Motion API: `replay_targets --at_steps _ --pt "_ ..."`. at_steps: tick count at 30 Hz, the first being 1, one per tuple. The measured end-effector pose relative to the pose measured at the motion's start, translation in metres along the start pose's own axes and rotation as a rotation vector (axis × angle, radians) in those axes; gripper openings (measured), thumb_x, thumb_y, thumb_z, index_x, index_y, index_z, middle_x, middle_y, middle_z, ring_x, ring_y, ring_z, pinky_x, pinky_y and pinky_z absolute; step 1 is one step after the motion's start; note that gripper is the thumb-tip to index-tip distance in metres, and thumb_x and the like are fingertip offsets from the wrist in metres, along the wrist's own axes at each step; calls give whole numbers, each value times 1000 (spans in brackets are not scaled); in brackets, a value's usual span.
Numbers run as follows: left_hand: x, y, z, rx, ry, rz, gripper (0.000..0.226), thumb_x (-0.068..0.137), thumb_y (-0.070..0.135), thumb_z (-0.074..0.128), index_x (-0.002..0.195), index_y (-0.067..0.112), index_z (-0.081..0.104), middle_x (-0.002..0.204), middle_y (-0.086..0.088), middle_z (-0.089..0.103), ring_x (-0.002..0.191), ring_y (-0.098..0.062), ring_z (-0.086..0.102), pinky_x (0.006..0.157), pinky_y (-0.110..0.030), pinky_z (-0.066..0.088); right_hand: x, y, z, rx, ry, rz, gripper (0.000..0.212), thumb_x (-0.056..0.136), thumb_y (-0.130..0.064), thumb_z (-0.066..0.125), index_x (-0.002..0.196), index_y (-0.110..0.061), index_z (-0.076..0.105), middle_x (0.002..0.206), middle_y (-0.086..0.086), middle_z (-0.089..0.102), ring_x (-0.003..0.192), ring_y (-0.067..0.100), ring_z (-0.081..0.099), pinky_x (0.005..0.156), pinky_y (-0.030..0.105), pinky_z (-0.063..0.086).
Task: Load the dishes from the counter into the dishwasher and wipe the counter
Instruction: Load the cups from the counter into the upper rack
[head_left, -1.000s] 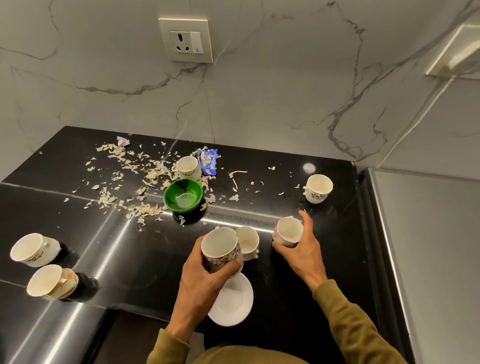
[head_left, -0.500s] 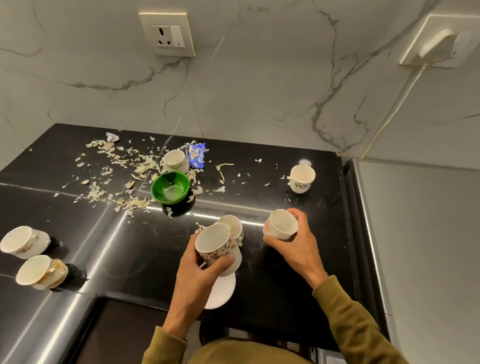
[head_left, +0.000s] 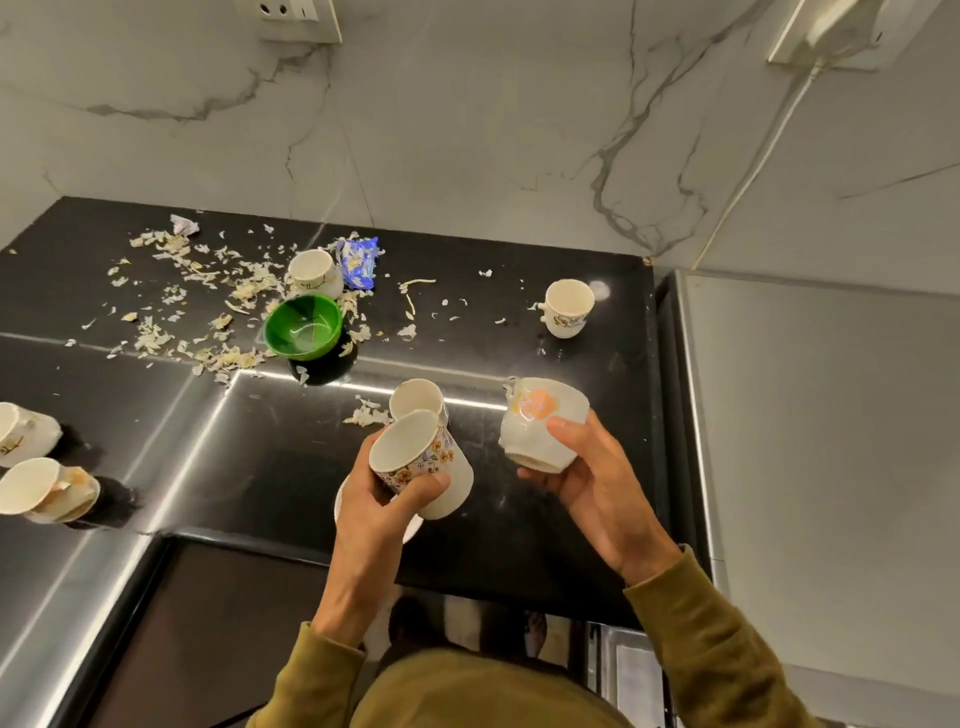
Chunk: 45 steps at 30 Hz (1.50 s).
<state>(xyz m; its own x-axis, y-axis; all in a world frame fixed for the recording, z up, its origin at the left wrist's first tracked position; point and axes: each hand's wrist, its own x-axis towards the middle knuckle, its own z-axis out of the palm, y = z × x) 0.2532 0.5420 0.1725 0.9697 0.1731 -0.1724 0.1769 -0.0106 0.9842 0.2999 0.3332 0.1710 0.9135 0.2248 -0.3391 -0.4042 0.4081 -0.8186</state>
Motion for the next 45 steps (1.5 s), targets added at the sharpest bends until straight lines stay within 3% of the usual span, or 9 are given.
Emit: replay_targets --at_steps 3,6,10,20,25,30,37,41,45 --pt "-11 0 -1 -8 -23 8 72 57 48 72 125 27 57 111 -2 66 102 -14 65 77 -21 55 -19 4 4 104 -19 2 63 80 -35 70 137 -14 51 129 18 61 117 39 61 92 47 55" --pt "-22 1 -6 -8 -63 10 78 56 50 71 128 26 54 117 -6 63 103 -11 65 77 -17 54 -38 12 8 191 -14 4 87 67 -43 83 139 -10 46 131 21 60 115 46 60 94 51 54" --pt "-38 0 -21 -5 -113 15 83 58 50 72 134 24 51 122 -6 62 107 -13 64 80 -20 55 -64 28 17 257 94 -14 105 53 -42 92 140 -11 42 133 21 57 116 43 60 86 45 57" --pt "-108 -19 -59 -27 -222 -41 75 60 46 72 129 24 55 116 2 68 110 -16 65 80 -22 56 -155 83 42 131 264 -139 52 82 -30 66 131 -17 54 121 16 65 104 40 66 81 41 59" --pt "-144 -30 -58 -84 -270 -94 74 63 42 73 132 29 52 124 -3 66 117 -24 63 87 -38 55 -203 101 39 49 365 -162 60 67 -40 76 124 -28 61 120 8 64 109 28 65 79 38 57" --pt "-182 -38 -39 -104 -309 -121 73 64 44 73 132 29 52 125 -5 66 118 -27 62 89 -41 54 -251 111 21 31 431 -164 71 63 -41 79 127 -22 54 121 8 64 107 28 67 76 37 58" --pt "-262 -45 7 -107 -333 -137 69 74 48 67 135 19 51 123 -9 69 115 -26 65 90 -38 53 -334 121 -19 -55 458 -180 64 64 -43 79 121 -24 57 113 3 67 104 26 67 74 35 57" --pt "-318 -55 27 -161 -297 -220 72 76 48 68 135 11 51 122 -13 70 116 -31 64 98 -52 51 -382 131 -41 -84 458 -151 61 67 -45 77 122 -25 58 114 5 67 102 24 68 74 36 55" --pt "-359 -58 38 -225 -294 -328 80 70 51 73 135 11 52 122 -15 69 116 -30 65 95 -50 53 -423 143 -54 -87 478 -117 63 67 -46 76 125 -26 57 115 3 67 102 23 68 76 38 56"
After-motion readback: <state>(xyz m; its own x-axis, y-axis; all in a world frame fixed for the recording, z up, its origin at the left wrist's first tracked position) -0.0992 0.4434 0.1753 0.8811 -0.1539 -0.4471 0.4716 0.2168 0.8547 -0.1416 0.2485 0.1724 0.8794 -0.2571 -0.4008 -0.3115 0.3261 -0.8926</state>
